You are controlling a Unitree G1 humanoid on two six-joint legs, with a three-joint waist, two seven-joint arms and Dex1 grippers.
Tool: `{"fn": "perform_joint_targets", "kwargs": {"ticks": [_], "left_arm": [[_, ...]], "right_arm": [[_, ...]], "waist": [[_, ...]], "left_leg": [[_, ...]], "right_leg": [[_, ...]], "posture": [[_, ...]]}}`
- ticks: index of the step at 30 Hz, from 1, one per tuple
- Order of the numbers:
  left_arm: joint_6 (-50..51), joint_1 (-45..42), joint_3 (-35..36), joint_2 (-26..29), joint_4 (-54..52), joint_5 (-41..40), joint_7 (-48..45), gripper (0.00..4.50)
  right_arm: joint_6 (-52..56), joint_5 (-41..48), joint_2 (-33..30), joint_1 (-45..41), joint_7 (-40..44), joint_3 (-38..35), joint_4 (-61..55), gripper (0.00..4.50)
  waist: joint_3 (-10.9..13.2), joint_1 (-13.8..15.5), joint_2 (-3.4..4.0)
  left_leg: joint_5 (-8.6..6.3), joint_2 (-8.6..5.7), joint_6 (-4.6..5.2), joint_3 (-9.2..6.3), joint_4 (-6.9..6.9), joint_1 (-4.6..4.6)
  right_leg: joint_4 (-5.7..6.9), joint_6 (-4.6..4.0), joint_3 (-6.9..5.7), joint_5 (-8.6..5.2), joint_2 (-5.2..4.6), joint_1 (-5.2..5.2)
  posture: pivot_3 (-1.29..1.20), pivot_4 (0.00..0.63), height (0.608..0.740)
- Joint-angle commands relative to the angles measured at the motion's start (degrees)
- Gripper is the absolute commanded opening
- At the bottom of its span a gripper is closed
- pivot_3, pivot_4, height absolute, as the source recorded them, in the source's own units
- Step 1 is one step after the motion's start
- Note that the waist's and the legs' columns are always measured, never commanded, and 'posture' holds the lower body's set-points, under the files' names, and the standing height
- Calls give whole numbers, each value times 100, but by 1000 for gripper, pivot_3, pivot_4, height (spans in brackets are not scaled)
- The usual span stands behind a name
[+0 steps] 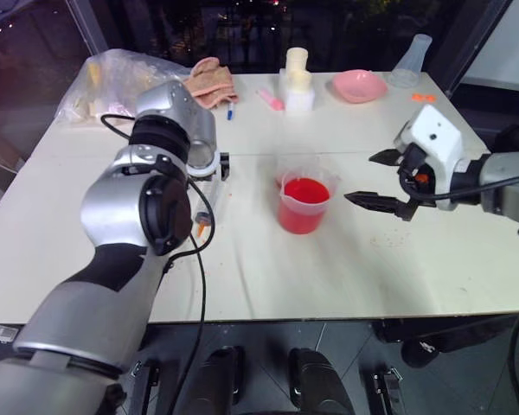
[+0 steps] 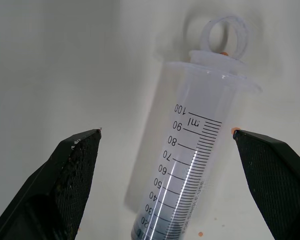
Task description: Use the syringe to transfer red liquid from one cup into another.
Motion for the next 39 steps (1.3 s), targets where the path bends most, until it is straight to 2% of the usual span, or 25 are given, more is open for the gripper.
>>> {"fn": "perform_joint_targets", "kwargs": {"ticks": [1,27,37,39], "left_arm": [[-195,-158,74,-27,29,-89,2,4480],[-1032,524,-10,-294,230,-29,-116,4480],[-1474,812,-79,-341,258,2,-262,1819],[-1548,830,-104,-334,261,7,-313,1532]], "right_arm": [[8,79,18,3,-86,-265,-172,4500],[277,260,-79,234,-386,-611,-417,4500],[481,305,-154,230,-420,-720,-537,4500],[510,304,-174,215,-423,-731,-548,4500]], "waist": [[0,2,0],[-1,3,0],[-5,-3,2],[-7,-2,3]], "left_leg": [[0,0,0,0,0,0],[0,0,0,2,3,0],[0,0,1,3,10,4],[0,0,1,3,12,6]], "right_leg": [[0,0,0,0,0,0],[2,0,3,1,1,1],[6,1,4,2,1,6],[8,1,4,2,1,7]], "posture": [[0,150,740],[0,150,740],[0,150,740],[0,150,740]]}}
